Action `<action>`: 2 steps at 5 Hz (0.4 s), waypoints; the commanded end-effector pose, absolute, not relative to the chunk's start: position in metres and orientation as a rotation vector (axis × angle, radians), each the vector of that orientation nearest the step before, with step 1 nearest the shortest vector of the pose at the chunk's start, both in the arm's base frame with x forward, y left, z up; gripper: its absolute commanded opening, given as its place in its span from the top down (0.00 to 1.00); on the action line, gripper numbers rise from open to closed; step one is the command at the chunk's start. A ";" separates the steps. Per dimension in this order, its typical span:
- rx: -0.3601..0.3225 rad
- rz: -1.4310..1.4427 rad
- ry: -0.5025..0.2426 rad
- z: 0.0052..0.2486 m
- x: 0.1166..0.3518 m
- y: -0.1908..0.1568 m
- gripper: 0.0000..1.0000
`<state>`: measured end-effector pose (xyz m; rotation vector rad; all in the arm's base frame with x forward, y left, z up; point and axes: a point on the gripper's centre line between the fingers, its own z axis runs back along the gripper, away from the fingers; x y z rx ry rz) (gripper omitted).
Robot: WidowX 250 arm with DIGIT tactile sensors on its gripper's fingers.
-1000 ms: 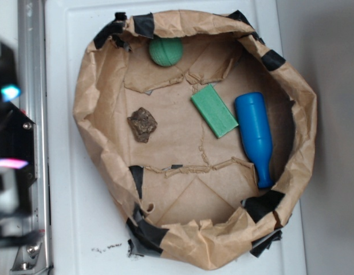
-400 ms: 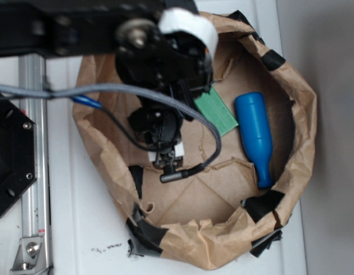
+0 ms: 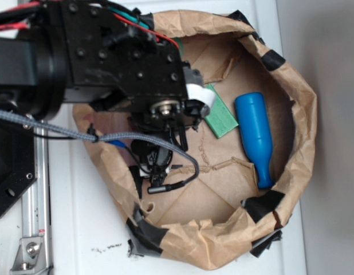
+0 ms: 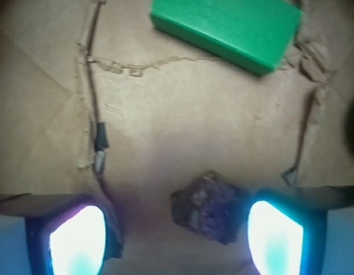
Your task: Grab the rock.
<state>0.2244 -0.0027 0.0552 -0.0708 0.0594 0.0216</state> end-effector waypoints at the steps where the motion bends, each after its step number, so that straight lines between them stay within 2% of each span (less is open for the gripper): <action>1: -0.068 0.013 0.019 0.061 0.225 -0.002 0.00; 2: 0.041 0.013 0.068 0.014 0.218 0.017 0.00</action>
